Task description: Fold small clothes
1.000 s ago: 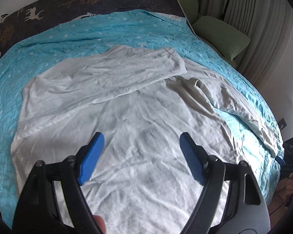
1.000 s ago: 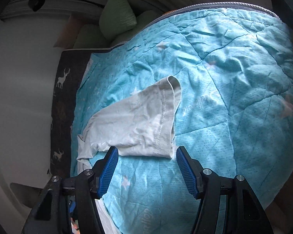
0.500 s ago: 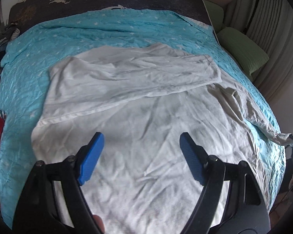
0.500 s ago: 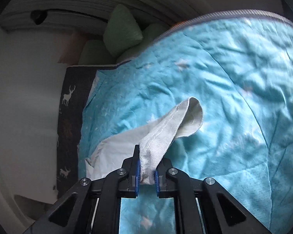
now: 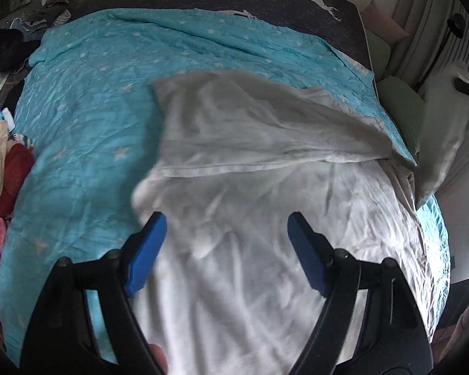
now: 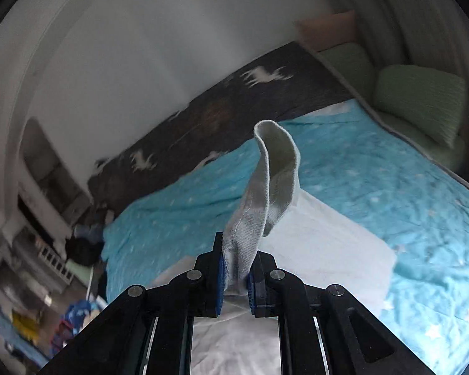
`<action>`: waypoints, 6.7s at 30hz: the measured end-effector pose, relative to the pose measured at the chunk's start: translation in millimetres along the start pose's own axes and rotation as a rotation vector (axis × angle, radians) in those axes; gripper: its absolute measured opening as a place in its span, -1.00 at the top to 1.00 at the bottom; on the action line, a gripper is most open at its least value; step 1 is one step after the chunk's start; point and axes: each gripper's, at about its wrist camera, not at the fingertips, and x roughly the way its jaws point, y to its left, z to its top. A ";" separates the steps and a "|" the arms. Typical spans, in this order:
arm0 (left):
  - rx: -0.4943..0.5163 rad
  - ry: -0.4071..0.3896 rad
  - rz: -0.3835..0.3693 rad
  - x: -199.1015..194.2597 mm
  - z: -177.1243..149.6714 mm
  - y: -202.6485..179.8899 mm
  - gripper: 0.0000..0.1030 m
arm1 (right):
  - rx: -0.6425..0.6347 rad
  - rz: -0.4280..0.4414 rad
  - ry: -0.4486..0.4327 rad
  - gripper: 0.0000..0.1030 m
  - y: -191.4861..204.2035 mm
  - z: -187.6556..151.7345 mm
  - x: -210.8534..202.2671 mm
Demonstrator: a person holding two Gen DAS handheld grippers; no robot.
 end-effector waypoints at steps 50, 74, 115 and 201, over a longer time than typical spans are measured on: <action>0.013 0.191 -0.166 64.5 24.5 -27.0 0.19 | -0.032 0.100 0.444 -0.13 3.0 -156.3 67.7; -0.166 0.090 -0.166 27.6 7.0 47.5 -0.45 | 0.074 0.047 0.459 -0.16 -32.7 -159.8 67.5; 0.122 0.005 0.050 18.6 157.8 7.9 0.76 | -0.277 -0.284 0.297 -0.37 5.6 29.1 75.6; 0.134 0.008 0.099 47.3 90.4 27.4 -0.34 | 0.034 -0.172 0.402 -0.44 -89.7 -36.4 91.8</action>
